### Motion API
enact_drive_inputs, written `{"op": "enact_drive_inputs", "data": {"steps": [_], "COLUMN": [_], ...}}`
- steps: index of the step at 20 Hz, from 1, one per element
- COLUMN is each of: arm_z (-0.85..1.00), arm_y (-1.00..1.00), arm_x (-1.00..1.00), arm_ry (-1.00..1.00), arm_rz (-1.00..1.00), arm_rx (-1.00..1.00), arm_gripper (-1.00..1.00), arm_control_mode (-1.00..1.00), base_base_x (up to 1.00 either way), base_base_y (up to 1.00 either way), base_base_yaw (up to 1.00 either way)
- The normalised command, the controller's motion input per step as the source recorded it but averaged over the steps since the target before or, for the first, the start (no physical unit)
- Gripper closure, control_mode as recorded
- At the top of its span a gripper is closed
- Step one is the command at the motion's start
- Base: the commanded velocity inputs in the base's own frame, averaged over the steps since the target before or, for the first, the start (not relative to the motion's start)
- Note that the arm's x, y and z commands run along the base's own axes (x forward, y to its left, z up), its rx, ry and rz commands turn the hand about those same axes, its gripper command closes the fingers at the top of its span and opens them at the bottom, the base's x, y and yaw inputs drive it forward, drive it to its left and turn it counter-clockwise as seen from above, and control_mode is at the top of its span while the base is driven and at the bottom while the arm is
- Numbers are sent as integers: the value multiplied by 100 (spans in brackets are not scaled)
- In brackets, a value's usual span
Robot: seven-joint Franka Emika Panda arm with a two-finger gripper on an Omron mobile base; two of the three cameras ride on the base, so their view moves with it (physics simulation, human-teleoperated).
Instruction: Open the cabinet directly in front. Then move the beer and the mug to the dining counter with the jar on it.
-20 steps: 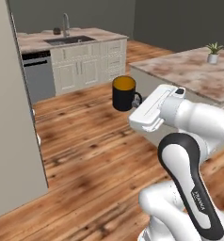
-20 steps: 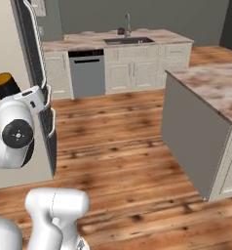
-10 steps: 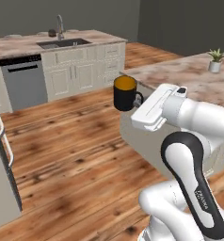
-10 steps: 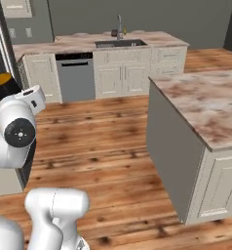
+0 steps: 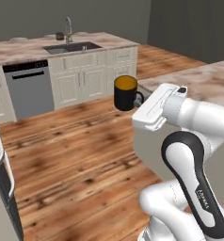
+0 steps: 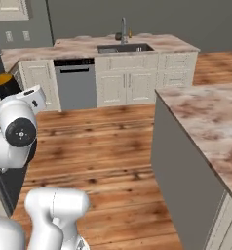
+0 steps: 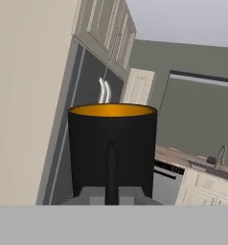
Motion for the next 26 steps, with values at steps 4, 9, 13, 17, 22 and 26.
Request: {"op": "enact_drive_inputs", "data": {"steps": [4,9,13,17,22,26], "arm_z": [0,0,0,0,0,0], "arm_y": [0,0,0,0,0,0], "arm_x": [0,0,0,0,0,0], "arm_ry": [0,0,0,0,0,0], "arm_rz": [0,0,0,0,0,0], "arm_rx": [0,0,0,0,0,0], "arm_gripper": [100,100,100,100,100,100], "arm_control_mode": [100,100,100,100,100,100], "base_base_x": [100,100,100,100,100,100], "base_base_y": [19,0,-6,-7,-35,-44], "base_base_yaw": [23,16,10,2,0,0]}}
